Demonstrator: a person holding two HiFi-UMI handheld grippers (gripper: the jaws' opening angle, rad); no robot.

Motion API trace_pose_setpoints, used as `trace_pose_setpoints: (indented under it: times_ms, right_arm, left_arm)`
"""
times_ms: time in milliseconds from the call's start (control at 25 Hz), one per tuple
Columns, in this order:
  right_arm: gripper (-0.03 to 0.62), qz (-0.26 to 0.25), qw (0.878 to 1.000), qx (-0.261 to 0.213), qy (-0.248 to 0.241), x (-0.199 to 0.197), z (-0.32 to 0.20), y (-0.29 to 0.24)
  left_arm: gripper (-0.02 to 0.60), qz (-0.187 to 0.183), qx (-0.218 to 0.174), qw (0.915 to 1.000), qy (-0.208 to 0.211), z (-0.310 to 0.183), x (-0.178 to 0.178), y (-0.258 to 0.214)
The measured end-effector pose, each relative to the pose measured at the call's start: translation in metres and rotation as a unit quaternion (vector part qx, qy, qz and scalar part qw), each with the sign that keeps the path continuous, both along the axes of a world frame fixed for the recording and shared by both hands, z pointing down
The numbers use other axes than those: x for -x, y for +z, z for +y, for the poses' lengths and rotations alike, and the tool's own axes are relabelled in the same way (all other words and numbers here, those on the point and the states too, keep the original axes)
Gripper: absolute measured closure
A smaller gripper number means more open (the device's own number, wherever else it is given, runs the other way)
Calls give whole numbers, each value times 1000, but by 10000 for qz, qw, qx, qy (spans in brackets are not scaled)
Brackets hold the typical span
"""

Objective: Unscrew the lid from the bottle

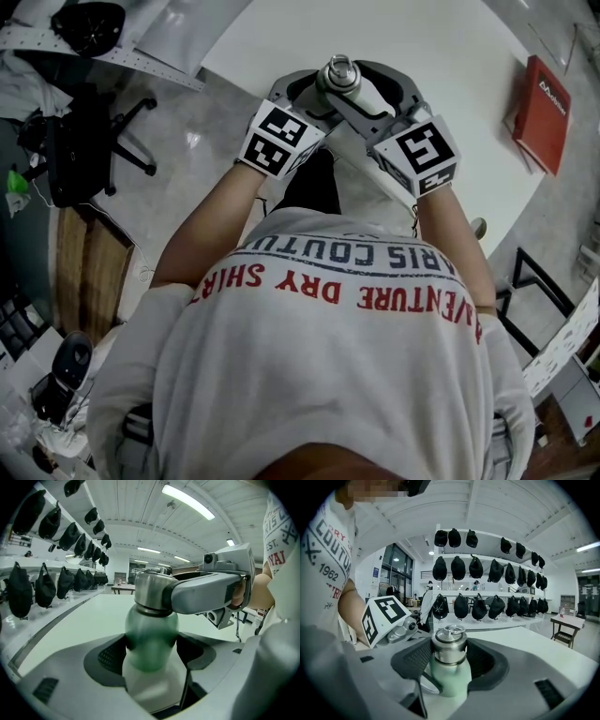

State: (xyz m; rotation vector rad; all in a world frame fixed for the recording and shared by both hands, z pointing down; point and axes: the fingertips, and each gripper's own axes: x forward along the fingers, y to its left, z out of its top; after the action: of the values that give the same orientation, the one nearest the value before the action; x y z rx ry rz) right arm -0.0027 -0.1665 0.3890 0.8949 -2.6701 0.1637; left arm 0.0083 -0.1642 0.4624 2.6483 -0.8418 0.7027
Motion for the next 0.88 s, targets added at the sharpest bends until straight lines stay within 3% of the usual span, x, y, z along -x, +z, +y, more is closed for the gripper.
trace_pose_setpoints:
  times_ms: [480, 680, 880]
  right_arm:
    - [358, 249, 9961, 114, -835, 2, -3, 1]
    - [358, 273, 9932, 173, -1116, 1, -3, 0]
    - [358, 278, 9892, 204, -1428, 3, -4, 1]
  left_arm:
    - [230, -118, -14, 9922, 1239, -2, 1, 1]
    - [230, -214, 25, 9808, 1937, -2, -1, 0]
    - [230, -333, 105, 9642, 2628, -1, 2, 2]
